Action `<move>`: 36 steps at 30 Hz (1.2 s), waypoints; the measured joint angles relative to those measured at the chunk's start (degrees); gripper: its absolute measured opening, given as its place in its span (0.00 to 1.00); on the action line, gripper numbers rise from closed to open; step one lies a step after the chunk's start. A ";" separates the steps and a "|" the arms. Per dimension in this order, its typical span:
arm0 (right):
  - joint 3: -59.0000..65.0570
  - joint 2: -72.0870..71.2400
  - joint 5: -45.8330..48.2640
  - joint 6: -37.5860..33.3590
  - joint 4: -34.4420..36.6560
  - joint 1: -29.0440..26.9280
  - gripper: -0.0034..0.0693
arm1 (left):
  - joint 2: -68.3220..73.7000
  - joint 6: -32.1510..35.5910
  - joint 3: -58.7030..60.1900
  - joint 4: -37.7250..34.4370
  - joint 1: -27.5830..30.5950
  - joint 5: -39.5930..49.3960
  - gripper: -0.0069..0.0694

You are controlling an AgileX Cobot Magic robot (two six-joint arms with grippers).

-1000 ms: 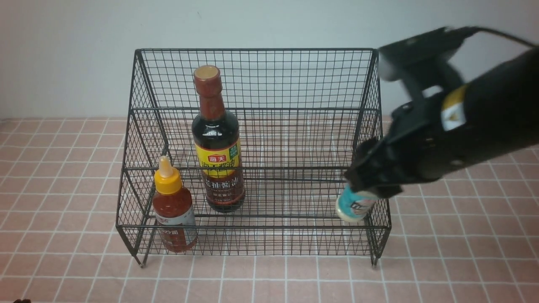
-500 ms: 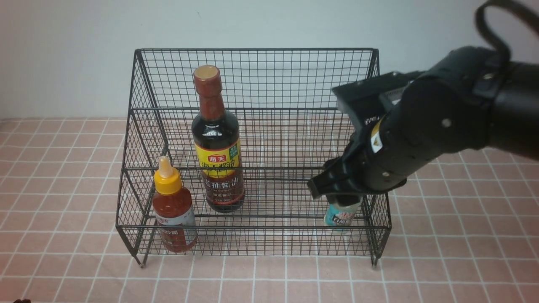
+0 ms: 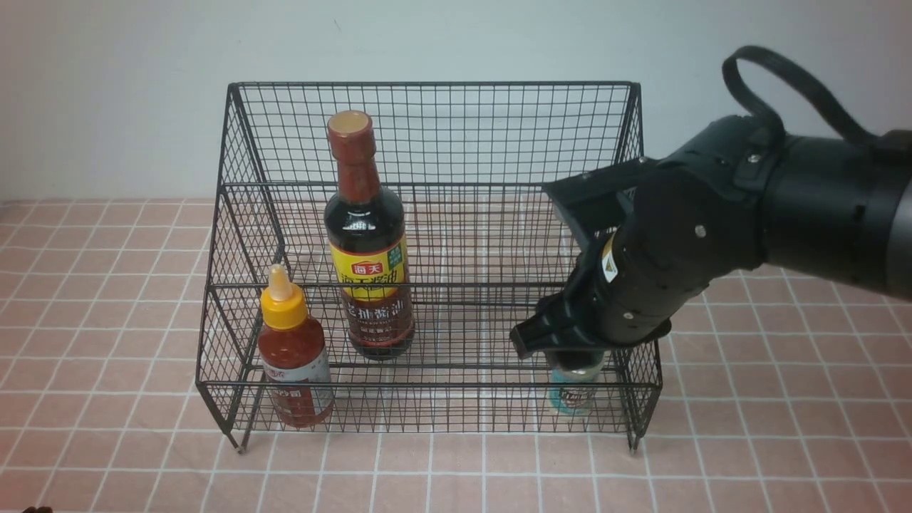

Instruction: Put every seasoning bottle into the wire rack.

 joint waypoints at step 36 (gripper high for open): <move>-0.02 -43.99 4.31 -3.44 -3.34 0.00 0.44 | 0.00 0.00 0.00 0.00 0.00 0.00 0.08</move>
